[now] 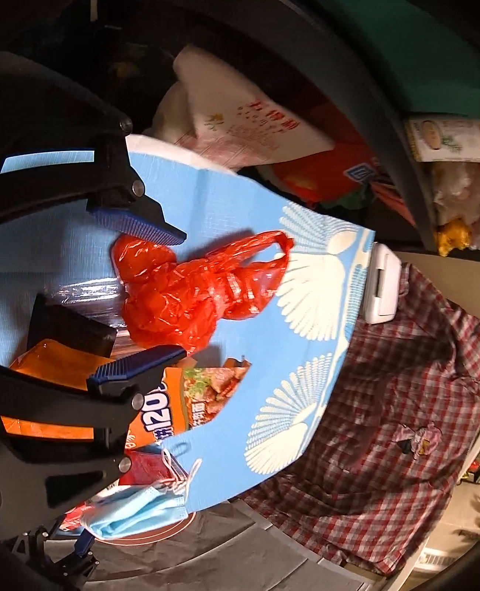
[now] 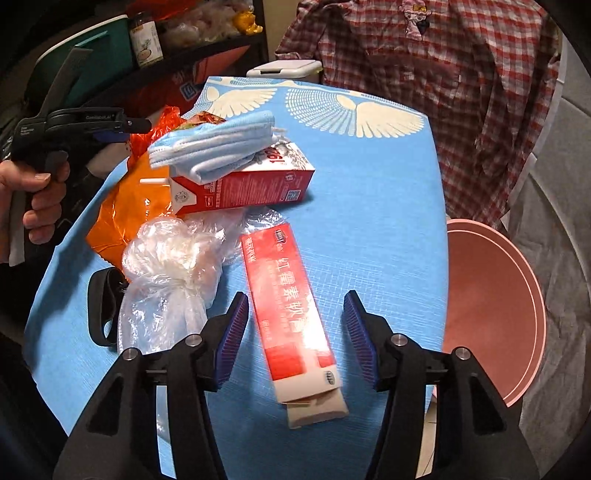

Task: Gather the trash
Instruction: 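Grasp the red plastic bag with the left gripper while the right grasps the red ointment box, then carry the red ointment box over the pink bin with the right gripper while the left lifts the red bag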

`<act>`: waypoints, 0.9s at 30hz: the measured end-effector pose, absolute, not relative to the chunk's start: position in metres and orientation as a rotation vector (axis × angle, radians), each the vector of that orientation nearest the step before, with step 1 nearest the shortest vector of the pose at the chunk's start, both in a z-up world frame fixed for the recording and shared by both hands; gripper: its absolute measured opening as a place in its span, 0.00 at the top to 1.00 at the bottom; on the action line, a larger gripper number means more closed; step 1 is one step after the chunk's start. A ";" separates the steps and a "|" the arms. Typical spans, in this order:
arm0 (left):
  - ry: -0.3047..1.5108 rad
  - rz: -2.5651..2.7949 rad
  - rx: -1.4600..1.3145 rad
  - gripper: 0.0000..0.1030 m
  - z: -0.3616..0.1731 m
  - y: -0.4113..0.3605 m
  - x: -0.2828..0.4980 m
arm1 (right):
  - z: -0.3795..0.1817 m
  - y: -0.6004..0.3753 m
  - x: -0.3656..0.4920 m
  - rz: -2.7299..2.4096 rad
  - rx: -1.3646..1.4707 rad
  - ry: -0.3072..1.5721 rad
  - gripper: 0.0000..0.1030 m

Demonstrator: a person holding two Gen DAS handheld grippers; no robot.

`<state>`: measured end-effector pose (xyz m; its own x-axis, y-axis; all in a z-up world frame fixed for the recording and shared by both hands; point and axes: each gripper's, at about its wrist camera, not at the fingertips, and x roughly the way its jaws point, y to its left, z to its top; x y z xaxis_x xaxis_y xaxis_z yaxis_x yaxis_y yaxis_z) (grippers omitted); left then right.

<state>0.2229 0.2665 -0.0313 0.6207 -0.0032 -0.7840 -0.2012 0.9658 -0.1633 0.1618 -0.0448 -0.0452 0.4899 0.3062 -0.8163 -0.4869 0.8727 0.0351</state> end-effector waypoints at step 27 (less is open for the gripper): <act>0.756 0.232 -0.182 0.70 0.037 0.224 0.197 | 0.002 -0.062 0.158 0.412 -0.156 0.835 0.65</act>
<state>0.1967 0.2241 0.0368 0.7043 0.1420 -0.6955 -0.2724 0.9588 -0.0801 0.1575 -0.0624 0.0020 0.5974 0.2931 -0.7464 -0.4142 0.9098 0.0258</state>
